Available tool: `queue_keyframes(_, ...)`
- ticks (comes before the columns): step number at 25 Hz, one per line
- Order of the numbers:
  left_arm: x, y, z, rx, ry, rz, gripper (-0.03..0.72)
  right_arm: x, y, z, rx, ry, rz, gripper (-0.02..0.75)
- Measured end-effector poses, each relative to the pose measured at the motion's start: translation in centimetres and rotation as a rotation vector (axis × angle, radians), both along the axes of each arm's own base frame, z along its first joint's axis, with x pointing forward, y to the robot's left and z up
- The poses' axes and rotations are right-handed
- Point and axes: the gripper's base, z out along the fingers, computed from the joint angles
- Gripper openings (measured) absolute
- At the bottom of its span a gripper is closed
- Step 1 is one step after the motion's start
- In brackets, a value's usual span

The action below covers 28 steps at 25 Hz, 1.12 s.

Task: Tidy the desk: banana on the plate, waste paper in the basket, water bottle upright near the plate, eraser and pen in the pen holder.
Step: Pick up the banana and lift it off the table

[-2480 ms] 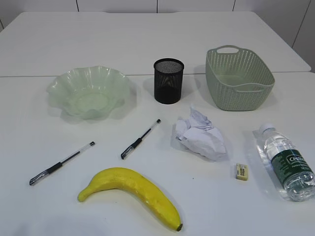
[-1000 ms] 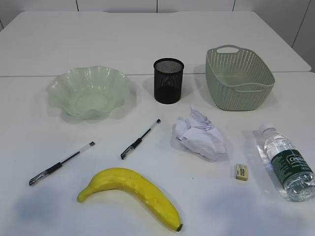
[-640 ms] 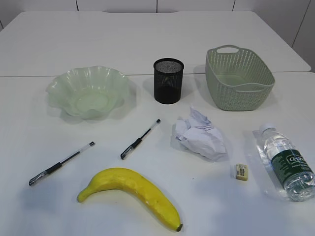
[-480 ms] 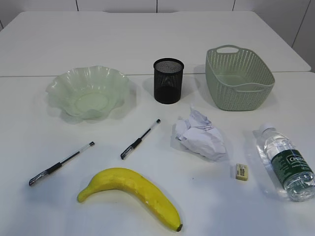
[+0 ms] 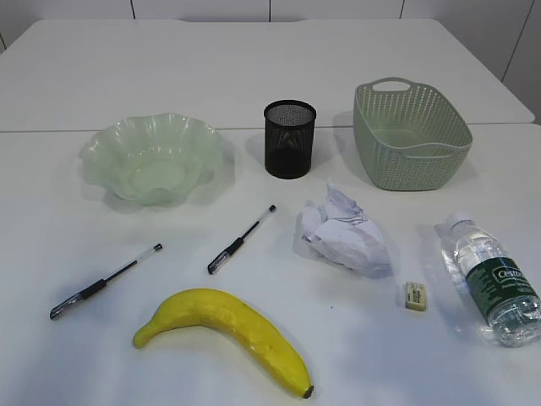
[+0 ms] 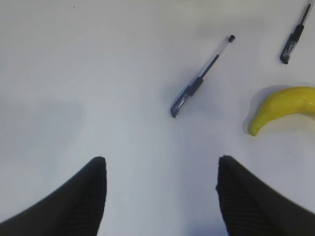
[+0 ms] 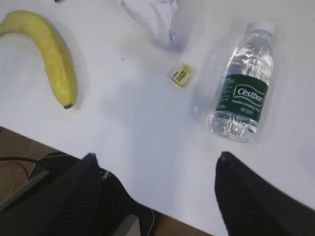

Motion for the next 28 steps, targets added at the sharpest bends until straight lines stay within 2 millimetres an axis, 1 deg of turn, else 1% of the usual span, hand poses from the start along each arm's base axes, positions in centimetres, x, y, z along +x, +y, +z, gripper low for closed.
queue_keyframes(2,0.4,-0.1,-0.3,0.000,0.015,-0.024,0.489,0.2,0.0,0.1,0.007,-0.023,-0.003,0.536)
queue_keyframes(8,1.6,-0.8,-1.3,0.001,0.046,-0.178,0.486,0.3,0.1,0.2,0.011,-0.039,-0.005,0.536)
queue_keyframes(12,2.7,-1.1,-1.9,-0.005,0.030,-0.222,0.485,0.3,0.1,0.2,0.014,-0.038,-0.003,0.536)
queue_keyframes(14,3.1,-1.6,-2.0,0.003,0.018,-0.267,0.485,0.3,0.1,0.2,0.016,-0.037,-0.003,0.536)
queue_keyframes(19,3.8,-4.1,-2.8,0.055,-0.014,-0.450,0.484,0.2,0.1,0.2,0.016,-0.031,-0.002,0.536)
queue_keyframes(22,4.1,-5.5,-3.3,0.087,-0.022,-0.531,0.484,0.1,0.1,0.1,0.012,-0.017,0.000,0.536)
queue_keyframes(28,4.4,-8.6,-5.1,0.160,-0.001,-0.733,0.484,0.1,0.1,0.1,0.011,-0.015,0.000,0.536)
